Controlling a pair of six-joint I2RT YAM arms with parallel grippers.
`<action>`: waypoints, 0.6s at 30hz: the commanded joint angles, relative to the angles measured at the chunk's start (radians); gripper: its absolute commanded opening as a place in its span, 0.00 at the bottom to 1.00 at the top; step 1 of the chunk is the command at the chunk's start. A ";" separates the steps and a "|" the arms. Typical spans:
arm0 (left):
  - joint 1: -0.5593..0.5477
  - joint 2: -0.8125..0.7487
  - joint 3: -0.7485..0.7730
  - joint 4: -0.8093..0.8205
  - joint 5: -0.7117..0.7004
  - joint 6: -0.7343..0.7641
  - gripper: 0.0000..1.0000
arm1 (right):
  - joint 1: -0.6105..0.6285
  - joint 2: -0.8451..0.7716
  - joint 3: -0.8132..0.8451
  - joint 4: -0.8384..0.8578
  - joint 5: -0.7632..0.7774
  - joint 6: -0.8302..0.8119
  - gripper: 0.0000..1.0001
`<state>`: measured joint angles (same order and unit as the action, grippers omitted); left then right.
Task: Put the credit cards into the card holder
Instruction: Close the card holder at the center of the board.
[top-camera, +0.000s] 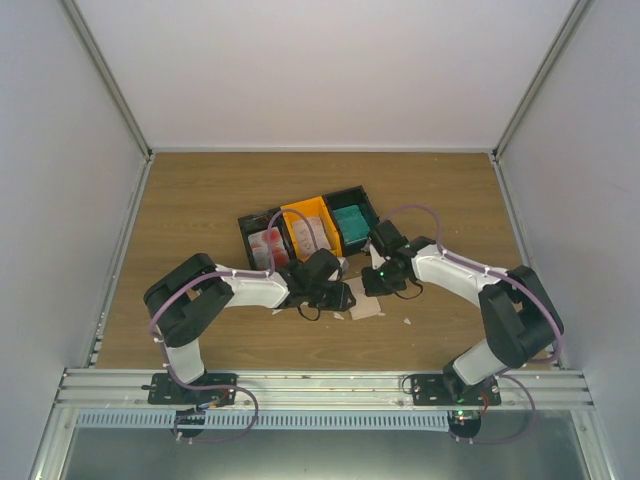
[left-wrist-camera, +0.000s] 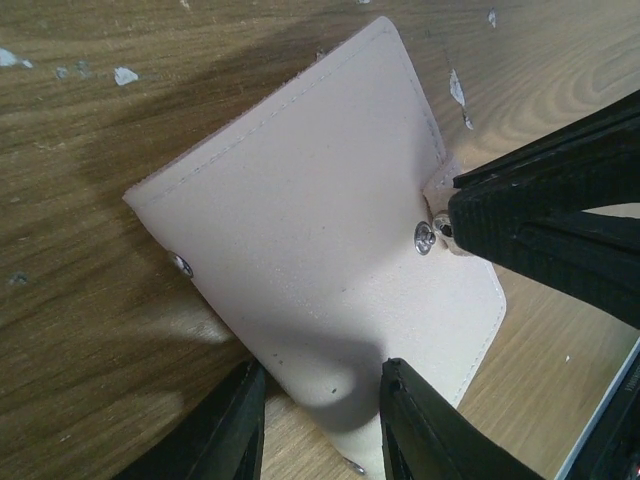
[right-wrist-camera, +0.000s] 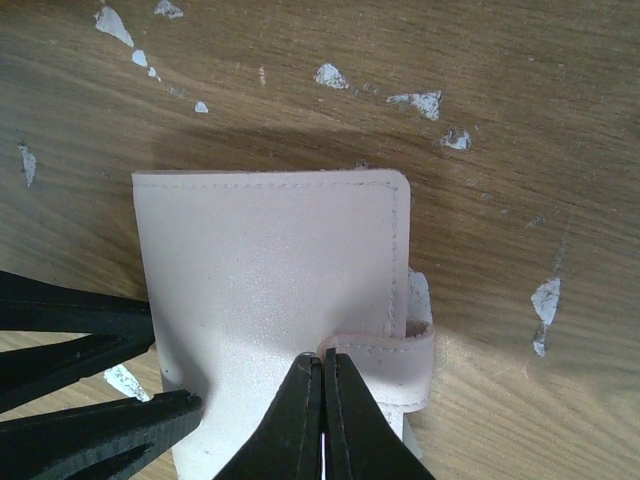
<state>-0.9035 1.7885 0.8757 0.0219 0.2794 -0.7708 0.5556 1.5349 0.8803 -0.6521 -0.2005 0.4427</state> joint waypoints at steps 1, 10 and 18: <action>-0.006 0.040 -0.029 -0.024 -0.025 -0.001 0.35 | 0.006 0.021 -0.007 0.003 0.010 -0.033 0.00; -0.006 0.041 -0.032 -0.011 -0.025 -0.002 0.35 | 0.014 0.046 -0.001 -0.007 0.015 -0.053 0.00; -0.006 0.045 -0.029 0.013 -0.025 -0.003 0.30 | 0.031 0.066 0.005 -0.021 0.007 -0.065 0.00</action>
<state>-0.9035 1.7927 0.8711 0.0383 0.2787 -0.7734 0.5625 1.5532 0.8833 -0.6472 -0.1997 0.3969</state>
